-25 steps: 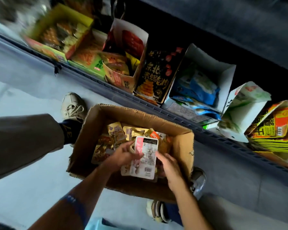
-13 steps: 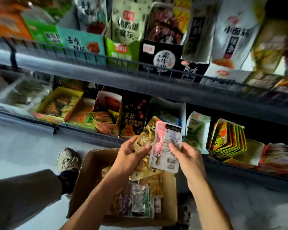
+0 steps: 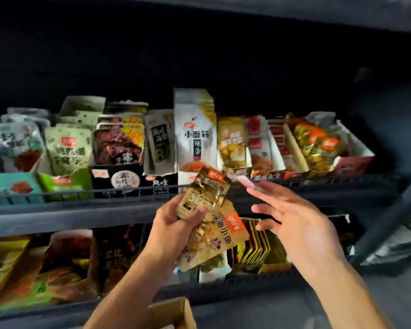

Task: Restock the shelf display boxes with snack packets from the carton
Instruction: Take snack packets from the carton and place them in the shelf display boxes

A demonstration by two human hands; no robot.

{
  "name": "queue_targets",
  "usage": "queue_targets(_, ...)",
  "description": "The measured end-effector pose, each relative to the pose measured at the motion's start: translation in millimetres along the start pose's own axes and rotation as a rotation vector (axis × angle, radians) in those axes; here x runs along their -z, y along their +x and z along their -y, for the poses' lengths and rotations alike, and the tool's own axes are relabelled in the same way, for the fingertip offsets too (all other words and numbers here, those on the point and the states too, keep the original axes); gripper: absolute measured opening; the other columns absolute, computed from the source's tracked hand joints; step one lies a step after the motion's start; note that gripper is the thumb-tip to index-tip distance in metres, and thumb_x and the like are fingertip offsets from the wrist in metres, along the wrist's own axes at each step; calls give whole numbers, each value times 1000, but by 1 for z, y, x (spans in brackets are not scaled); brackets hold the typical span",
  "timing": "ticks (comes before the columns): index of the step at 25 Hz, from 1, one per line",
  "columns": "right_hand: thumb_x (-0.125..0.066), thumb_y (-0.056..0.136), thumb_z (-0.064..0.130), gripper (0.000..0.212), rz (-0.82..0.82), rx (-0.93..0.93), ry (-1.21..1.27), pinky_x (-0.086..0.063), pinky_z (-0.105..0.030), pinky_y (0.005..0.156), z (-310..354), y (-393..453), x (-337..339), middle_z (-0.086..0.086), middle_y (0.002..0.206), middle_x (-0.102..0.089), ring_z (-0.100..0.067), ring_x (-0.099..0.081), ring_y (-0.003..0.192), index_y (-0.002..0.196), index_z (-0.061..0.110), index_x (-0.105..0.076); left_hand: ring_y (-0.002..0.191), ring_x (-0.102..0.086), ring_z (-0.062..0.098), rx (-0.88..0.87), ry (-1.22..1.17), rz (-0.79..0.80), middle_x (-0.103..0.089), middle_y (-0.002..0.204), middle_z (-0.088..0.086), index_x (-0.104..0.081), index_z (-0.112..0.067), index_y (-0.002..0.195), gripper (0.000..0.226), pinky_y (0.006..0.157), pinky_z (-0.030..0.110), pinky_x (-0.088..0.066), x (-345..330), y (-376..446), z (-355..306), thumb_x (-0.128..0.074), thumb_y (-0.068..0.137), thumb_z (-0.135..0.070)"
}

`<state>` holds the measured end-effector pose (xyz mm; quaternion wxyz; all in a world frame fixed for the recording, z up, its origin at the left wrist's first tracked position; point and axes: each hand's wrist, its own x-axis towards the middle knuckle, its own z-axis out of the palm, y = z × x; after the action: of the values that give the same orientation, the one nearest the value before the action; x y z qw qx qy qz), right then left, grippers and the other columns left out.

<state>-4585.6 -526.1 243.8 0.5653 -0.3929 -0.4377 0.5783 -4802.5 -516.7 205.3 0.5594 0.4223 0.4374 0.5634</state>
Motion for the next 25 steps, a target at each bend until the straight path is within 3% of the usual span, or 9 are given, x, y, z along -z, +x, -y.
queue_targets(4,-44,93,10,37,-118,77,-24,-45,-41,84,46,20,51,-12,117,-72,-27,-67,100,122,9,-66,74,-74,28,9,-89,84,-76,94,18,-68,-5,108,21,64,37,-61,-70,40,-17,-67,87,-4)
queue_targets(7,-56,82,-16,41,-424,282,-131,-57,-32,71,78,59,106,-4,97,-76,-19,-74,87,104,16,-67,73,-75,30,22,-111,125,-76,94,18,-66,-7,109,22,59,36,-60,-106,61,-24,-69,88,-8)
queue_targets(10,-60,79,-19,46,-720,493,-212,-56,-40,80,121,117,175,-2,101,-71,-17,-70,90,87,26,-57,73,-75,31,16,-92,153,-76,93,17,-64,-13,111,24,57,38,-60,-135,82,-29,-70,87,-12)
queue_targets(12,-60,80,-18,46,-803,534,-351,-55,-32,81,136,153,211,6,95,-67,-4,-67,86,82,27,-53,73,-75,31,6,-96,151,-76,93,17,-65,-18,106,21,59,40,-61,-150,94,-29,-69,87,-12)
queue_targets(14,-61,81,-16,43,-786,493,-617,-50,-17,69,133,183,230,10,84,-63,-1,-63,77,74,26,-53,76,-75,33,-5,-100,156,-76,94,16,-64,-20,106,20,61,40,-61,-158,102,-28,-68,87,-14)
queue_targets(17,-61,81,-8,35,-613,202,-1141,-49,-26,71,116,209,244,5,81,-69,-19,-65,84,67,24,-64,80,-75,34,-9,-104,157,-76,97,15,-64,-19,112,25,63,43,-61,-164,108,-27,-68,87,-15)
queue_targets(19,-62,84,0,24,-677,141,-1383,-52,-31,80,112,208,237,-3,96,-74,-24,-67,93,84,21,-73,78,-75,31,6,-147,116,-77,95,13,-64,-29,99,20,69,45,-60,-164,112,-26,-68,87,-14)
queue_targets(22,-62,91,11,11,-724,483,-1208,-50,-21,74,106,172,188,3,95,-72,-12,-65,85,96,19,-68,79,-74,29,-5,-195,63,-76,98,14,-68,-24,101,17,73,47,-60,-163,114,-22,-67,88,-13)
queue_targets(25,-61,94,39,17,-207,307,-746,-50,-18,60,86,116,119,6,86,-71,-5,-65,67,99,23,-65,84,-74,31,0,-240,-11,-76,101,13,-69,-21,106,18,84,54,-57,-167,112,-15,-68,88,-16)
